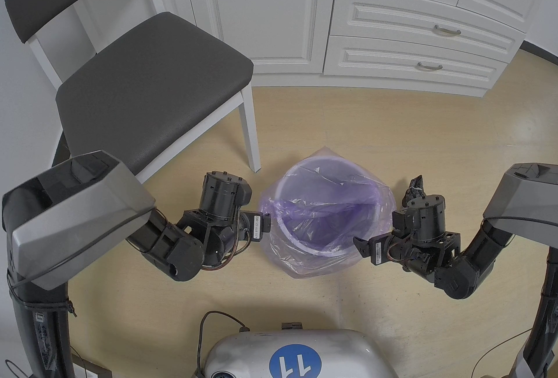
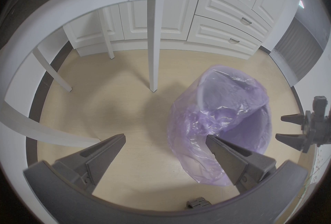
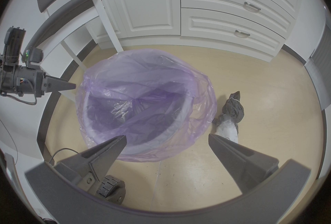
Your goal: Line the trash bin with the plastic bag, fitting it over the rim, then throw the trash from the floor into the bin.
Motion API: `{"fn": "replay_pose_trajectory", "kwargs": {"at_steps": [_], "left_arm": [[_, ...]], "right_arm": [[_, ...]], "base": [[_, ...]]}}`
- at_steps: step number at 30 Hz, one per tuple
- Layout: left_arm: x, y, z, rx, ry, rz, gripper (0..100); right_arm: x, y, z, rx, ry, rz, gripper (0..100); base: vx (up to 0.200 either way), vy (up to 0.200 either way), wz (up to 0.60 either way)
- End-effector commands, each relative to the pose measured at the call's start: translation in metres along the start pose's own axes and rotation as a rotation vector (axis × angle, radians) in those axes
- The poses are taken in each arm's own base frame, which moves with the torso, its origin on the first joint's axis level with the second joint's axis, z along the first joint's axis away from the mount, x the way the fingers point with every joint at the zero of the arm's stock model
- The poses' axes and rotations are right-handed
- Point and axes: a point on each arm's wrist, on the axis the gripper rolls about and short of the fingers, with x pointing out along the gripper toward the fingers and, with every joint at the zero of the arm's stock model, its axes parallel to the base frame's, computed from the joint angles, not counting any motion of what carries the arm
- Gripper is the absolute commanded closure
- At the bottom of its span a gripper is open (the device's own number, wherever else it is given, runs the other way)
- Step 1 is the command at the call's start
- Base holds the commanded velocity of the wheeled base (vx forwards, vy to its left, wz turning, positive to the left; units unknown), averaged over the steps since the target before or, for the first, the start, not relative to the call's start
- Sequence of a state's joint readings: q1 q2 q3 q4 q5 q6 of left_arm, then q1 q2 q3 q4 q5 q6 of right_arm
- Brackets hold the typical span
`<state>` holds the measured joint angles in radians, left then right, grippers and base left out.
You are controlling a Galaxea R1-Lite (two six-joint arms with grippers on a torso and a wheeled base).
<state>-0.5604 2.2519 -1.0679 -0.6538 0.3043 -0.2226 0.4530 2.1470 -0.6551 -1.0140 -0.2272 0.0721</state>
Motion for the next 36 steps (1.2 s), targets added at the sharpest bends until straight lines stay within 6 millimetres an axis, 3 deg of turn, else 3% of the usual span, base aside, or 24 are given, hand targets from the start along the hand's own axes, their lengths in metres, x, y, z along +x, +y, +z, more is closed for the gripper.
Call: {"fn": "replay_pose_trajectory", "kwargs": {"at_steps": [1, 9, 18, 31, 36], "left_arm": [[-0.017, 0.001, 0.010, -0.005, -0.022, -0.015, 0], [-0.035, 0.000, 0.020, -0.009, -0.051, -0.033, 0], [-0.047, -0.025, 0.022, 0.014, -0.070, -0.105, 0], [-0.041, -0.043, 0.028, 0.069, -0.092, -0.139, 0], [-0.028, -0.055, 0.029, 0.083, -0.065, -0.153, 0]], "right_arm": [[-0.002, -0.003, 0.005, 0.007, -0.015, -0.005, 0], [-0.005, -0.008, 0.010, 0.016, -0.032, -0.013, 0], [-0.010, -0.012, 0.017, 0.017, -0.055, -0.020, 0], [-0.012, -0.016, 0.021, 0.019, -0.069, -0.030, 0], [-0.012, -0.016, 0.021, 0.019, -0.069, -0.030, 0]], "base": [[0.000, 0.000, 0.00], [0.000, 0.000, 0.00], [0.000, 0.000, 0.00], [0.000, 0.000, 0.00], [0.000, 0.000, 0.00]]}}
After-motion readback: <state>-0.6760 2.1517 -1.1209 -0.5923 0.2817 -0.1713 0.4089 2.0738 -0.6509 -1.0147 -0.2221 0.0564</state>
